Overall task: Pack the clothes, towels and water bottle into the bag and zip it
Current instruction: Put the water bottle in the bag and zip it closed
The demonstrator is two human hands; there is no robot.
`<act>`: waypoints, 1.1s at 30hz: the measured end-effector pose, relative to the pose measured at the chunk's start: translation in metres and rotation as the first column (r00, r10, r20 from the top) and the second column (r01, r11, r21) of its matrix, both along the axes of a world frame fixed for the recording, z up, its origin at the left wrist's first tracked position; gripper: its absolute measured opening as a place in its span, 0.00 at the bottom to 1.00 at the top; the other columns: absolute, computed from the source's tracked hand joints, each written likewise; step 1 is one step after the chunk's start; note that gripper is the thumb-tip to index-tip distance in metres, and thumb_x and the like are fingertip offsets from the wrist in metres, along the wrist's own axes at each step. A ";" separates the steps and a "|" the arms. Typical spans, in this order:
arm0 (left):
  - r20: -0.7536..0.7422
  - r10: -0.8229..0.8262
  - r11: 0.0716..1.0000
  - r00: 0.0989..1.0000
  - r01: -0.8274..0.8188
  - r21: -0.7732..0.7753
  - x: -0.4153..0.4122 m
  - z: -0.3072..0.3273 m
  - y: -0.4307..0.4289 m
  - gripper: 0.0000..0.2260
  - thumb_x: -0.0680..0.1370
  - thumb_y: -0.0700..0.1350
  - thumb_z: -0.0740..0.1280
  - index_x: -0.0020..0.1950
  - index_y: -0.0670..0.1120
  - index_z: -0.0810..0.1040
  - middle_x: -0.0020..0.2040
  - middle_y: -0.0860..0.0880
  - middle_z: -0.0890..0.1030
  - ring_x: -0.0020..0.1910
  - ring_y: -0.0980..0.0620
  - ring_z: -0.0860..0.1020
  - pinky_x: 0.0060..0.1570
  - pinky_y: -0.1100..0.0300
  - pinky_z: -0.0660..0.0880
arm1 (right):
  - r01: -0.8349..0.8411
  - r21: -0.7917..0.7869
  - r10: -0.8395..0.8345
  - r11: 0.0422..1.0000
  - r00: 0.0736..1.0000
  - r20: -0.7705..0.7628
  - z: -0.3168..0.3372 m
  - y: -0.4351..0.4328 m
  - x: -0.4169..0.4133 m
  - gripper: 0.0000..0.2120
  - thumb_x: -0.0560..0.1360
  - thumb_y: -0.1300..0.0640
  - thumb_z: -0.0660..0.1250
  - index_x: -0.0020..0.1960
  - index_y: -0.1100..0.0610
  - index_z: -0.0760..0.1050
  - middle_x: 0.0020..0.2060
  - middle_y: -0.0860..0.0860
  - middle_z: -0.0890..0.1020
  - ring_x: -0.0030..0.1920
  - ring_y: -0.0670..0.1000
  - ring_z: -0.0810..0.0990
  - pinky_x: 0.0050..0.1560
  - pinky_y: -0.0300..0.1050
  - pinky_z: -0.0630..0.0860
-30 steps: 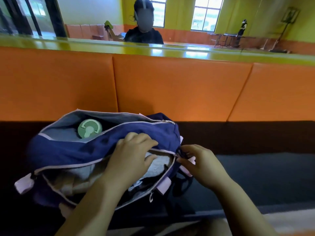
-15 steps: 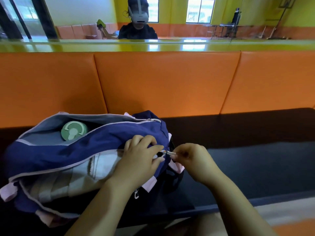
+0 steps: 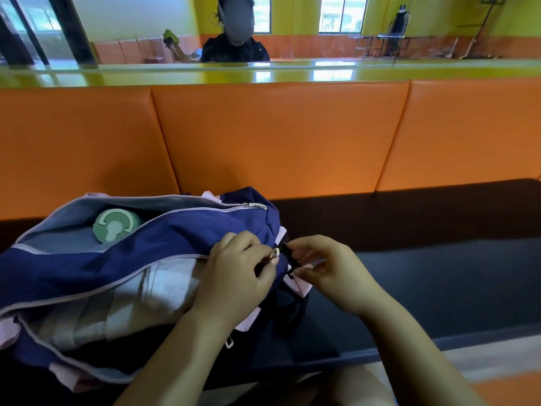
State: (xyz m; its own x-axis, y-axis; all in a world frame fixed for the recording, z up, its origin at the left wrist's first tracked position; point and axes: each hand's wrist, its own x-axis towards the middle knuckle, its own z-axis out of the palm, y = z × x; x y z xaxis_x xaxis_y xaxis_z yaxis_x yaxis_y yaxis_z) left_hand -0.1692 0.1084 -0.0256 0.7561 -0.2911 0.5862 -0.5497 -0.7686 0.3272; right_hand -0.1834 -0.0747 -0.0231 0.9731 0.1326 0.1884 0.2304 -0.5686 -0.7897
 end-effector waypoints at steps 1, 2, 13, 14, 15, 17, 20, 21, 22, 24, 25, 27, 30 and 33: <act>-0.004 0.009 1.000 1.000 -0.009 -0.028 -0.001 0.001 0.000 0.10 0.72 0.49 0.62 0.39 0.47 0.81 0.35 0.52 0.76 0.37 0.51 0.72 0.37 0.59 0.70 | -0.006 -0.040 0.009 0.999 0.998 0.055 -0.003 0.004 0.002 0.20 0.69 0.64 0.73 0.57 0.48 0.78 0.48 0.45 0.79 0.47 0.40 0.77 0.47 0.30 0.73; -0.007 0.018 0.999 1.000 -0.018 -0.049 -0.002 0.002 0.000 0.10 0.72 0.49 0.62 0.38 0.47 0.81 0.35 0.52 0.77 0.38 0.52 0.71 0.37 0.60 0.68 | -0.023 -0.079 0.030 0.997 0.995 0.100 -0.007 0.010 0.005 0.22 0.68 0.63 0.74 0.60 0.49 0.77 0.50 0.45 0.78 0.48 0.41 0.77 0.48 0.31 0.73; -0.065 0.085 0.990 0.994 -0.091 -0.106 -0.016 0.009 0.014 0.07 0.70 0.47 0.65 0.38 0.47 0.83 0.33 0.51 0.80 0.35 0.48 0.76 0.36 0.52 0.75 | 0.083 -0.203 -0.020 0.976 0.956 0.294 -0.023 0.039 0.012 0.10 0.70 0.57 0.66 0.51 0.52 0.80 0.42 0.51 0.81 0.42 0.56 0.78 0.40 0.53 0.76; -0.085 0.093 0.987 0.992 -0.104 -0.125 -0.016 0.009 0.018 0.07 0.70 0.47 0.66 0.38 0.47 0.83 0.33 0.50 0.80 0.35 0.48 0.76 0.36 0.52 0.75 | 0.090 -0.215 -0.023 0.972 0.956 0.294 -0.024 0.039 0.012 0.09 0.71 0.57 0.67 0.51 0.52 0.80 0.43 0.51 0.81 0.42 0.56 0.78 0.40 0.53 0.76; -0.108 0.104 0.981 0.989 -0.120 -0.151 -0.017 0.009 0.022 0.08 0.70 0.48 0.66 0.39 0.46 0.83 0.34 0.50 0.80 0.35 0.48 0.77 0.37 0.52 0.76 | 0.097 -0.222 -0.027 0.970 0.954 0.300 -0.024 0.038 0.011 0.09 0.72 0.57 0.68 0.52 0.52 0.80 0.43 0.51 0.81 0.42 0.57 0.78 0.39 0.53 0.76; -0.177 0.127 0.962 0.976 -0.165 -0.219 -0.020 0.010 0.032 0.12 0.70 0.51 0.64 0.40 0.46 0.84 0.36 0.49 0.81 0.36 0.48 0.78 0.40 0.54 0.76 | 0.126 -0.227 -0.050 0.966 0.948 0.313 -0.024 0.038 0.010 0.08 0.73 0.57 0.68 0.52 0.53 0.80 0.43 0.52 0.81 0.43 0.57 0.79 0.39 0.53 0.76; -0.242 0.198 0.942 0.950 -0.253 -0.220 -0.024 0.009 0.050 0.08 0.72 0.48 0.67 0.42 0.47 0.84 0.39 0.49 0.82 0.40 0.49 0.79 0.44 0.58 0.72 | 0.171 -0.236 -0.093 0.957 0.947 0.309 -0.027 0.037 0.006 0.08 0.73 0.57 0.70 0.51 0.54 0.81 0.42 0.52 0.81 0.43 0.58 0.79 0.38 0.52 0.76; -0.235 0.212 0.939 0.949 -0.264 -0.219 -0.026 0.007 0.059 0.06 0.73 0.46 0.69 0.42 0.46 0.84 0.39 0.49 0.82 0.40 0.49 0.79 0.44 0.60 0.71 | 0.186 -0.236 -0.110 0.954 0.948 0.300 -0.029 0.036 0.005 0.08 0.73 0.57 0.70 0.51 0.53 0.81 0.42 0.52 0.81 0.43 0.58 0.80 0.38 0.51 0.76; -0.208 0.214 0.941 0.954 -0.258 -0.219 -0.029 0.007 0.069 0.06 0.73 0.45 0.69 0.41 0.45 0.84 0.38 0.48 0.82 0.39 0.48 0.79 0.42 0.62 0.70 | 0.200 -0.232 -0.131 0.952 0.950 0.282 -0.031 0.035 0.004 0.08 0.72 0.58 0.70 0.51 0.53 0.81 0.43 0.52 0.81 0.43 0.58 0.80 0.38 0.51 0.76; -0.122 0.202 0.955 0.972 -0.223 -0.197 -0.034 0.005 0.091 0.10 0.72 0.47 0.67 0.38 0.43 0.84 0.35 0.47 0.81 0.36 0.49 0.78 0.40 0.62 0.70 | 0.217 -0.224 -0.160 0.950 0.956 0.245 -0.033 0.035 0.002 0.07 0.72 0.58 0.70 0.50 0.53 0.81 0.43 0.52 0.81 0.44 0.57 0.79 0.39 0.53 0.76; -0.090 0.194 0.959 0.977 -0.208 -0.191 -0.037 0.004 0.100 0.12 0.72 0.48 0.65 0.38 0.42 0.83 0.34 0.46 0.82 0.36 0.51 0.77 0.40 0.62 0.71 | 0.226 -0.230 -0.170 0.947 0.956 0.240 -0.033 0.037 0.001 0.07 0.72 0.59 0.70 0.50 0.53 0.81 0.42 0.52 0.81 0.44 0.58 0.79 0.39 0.54 0.76; -0.095 0.173 0.958 0.980 -0.189 -0.217 -0.041 0.002 0.110 0.13 0.72 0.49 0.64 0.38 0.41 0.83 0.35 0.46 0.82 0.37 0.54 0.75 0.41 0.63 0.71 | 0.274 -0.298 -0.184 0.914 0.936 0.299 -0.030 0.044 -0.001 0.07 0.70 0.62 0.71 0.48 0.56 0.81 0.43 0.55 0.80 0.44 0.61 0.78 0.38 0.55 0.76; -0.212 0.216 0.925 0.953 -0.269 -0.270 -0.040 0.005 0.105 0.06 0.74 0.44 0.69 0.40 0.43 0.83 0.39 0.47 0.82 0.40 0.52 0.77 0.41 0.64 0.67 | 0.383 -0.426 -0.160 0.820 0.867 0.471 -0.017 0.066 -0.004 0.12 0.63 0.63 0.74 0.46 0.59 0.79 0.48 0.57 0.79 0.46 0.64 0.76 0.37 0.54 0.74; -0.252 0.246 0.922 0.936 -0.306 -0.238 -0.037 0.006 0.100 0.04 0.75 0.43 0.69 0.42 0.45 0.83 0.41 0.49 0.81 0.42 0.51 0.77 0.41 0.63 0.65 | 0.306 -0.535 0.041 0.787 0.840 0.541 0.000 0.099 -0.005 0.17 0.59 0.51 0.72 0.47 0.54 0.80 0.47 0.53 0.81 0.46 0.60 0.78 0.37 0.51 0.73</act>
